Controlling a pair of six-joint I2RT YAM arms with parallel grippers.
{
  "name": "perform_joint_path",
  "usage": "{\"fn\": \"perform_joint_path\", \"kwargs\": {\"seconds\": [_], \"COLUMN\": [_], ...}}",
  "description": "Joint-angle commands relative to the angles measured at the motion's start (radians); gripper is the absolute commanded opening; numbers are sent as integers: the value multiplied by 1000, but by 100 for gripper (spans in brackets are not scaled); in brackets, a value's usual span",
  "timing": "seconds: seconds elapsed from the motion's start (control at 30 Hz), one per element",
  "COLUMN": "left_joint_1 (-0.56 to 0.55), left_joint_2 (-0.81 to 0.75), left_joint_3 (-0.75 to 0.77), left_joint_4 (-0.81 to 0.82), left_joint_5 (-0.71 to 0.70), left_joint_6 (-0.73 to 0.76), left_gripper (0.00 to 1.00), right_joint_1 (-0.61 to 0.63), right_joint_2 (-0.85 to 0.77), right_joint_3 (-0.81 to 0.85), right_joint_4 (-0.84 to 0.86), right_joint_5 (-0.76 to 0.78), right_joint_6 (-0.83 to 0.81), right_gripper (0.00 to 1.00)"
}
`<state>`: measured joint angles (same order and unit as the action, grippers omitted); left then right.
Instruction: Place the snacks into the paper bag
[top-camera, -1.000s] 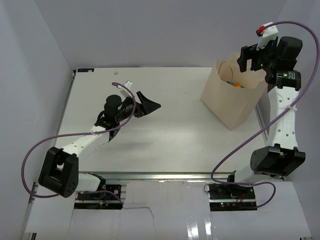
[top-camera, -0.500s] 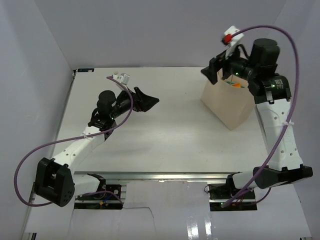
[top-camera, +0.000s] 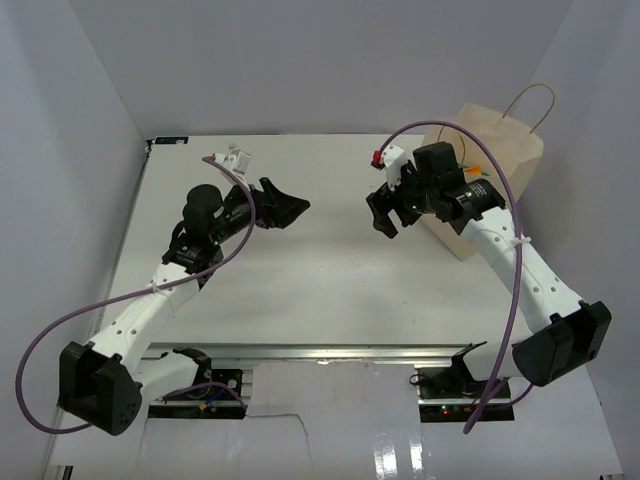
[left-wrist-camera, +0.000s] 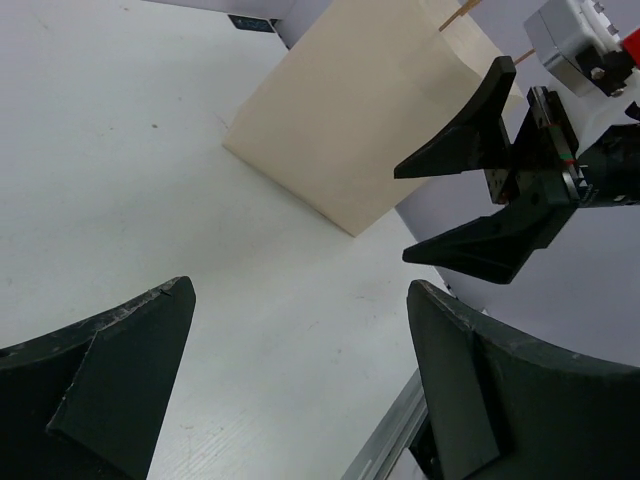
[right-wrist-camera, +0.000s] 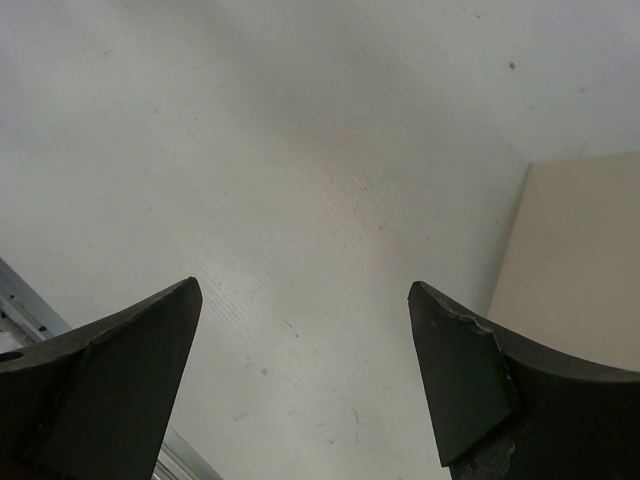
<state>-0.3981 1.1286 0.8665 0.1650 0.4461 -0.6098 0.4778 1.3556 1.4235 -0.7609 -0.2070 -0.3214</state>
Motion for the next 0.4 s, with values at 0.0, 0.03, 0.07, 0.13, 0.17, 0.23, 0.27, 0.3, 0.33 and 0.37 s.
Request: {"fn": "perform_joint_path", "kwargs": {"seconds": [0.0, 0.03, 0.07, 0.13, 0.17, 0.23, 0.27, 0.3, 0.33, 0.37], "left_joint_1": [5, 5, 5, 5, 7, 5, 5, 5, 5, 5], "left_joint_2": [-84, -96, -107, -136, -142, -151, -154, -155, -156, -158], "left_joint_3": [-11, -12, -17, -17, -17, -6, 0, 11, 17, 22], "left_joint_4": [-120, -134, -157, -168, -197, -238, -269, -284, -300, -324], "left_joint_5": [-69, -92, -102, -139, -151, -184, -194, -204, -222, -230], "left_joint_6": [35, 36, 38, 38, 38, 38, 39, 42, 42, 45], "left_gripper": [98, 98, 98, 98, 98, 98, 98, 98, 98, 98], "right_joint_1": [-1, -2, -4, -4, -4, -8, -11, -15, -24, -27], "right_joint_2": [-29, -33, -41, -55, -58, -72, -78, -84, -93, -98], "right_joint_3": [-3, -3, -3, -3, -12, -24, -49, -61, -69, -74], "right_joint_4": [77, 84, 101, 115, 121, 146, 158, 181, 187, 189], "right_joint_5": [103, 104, 115, 123, 132, 135, 139, 142, 139, 123], "right_joint_6": [50, 53, 53, 50, 50, 26, 21, 22, 24, 27], "right_gripper": [90, 90, 90, 90, 90, 90, 90, 90, 90, 90]}}
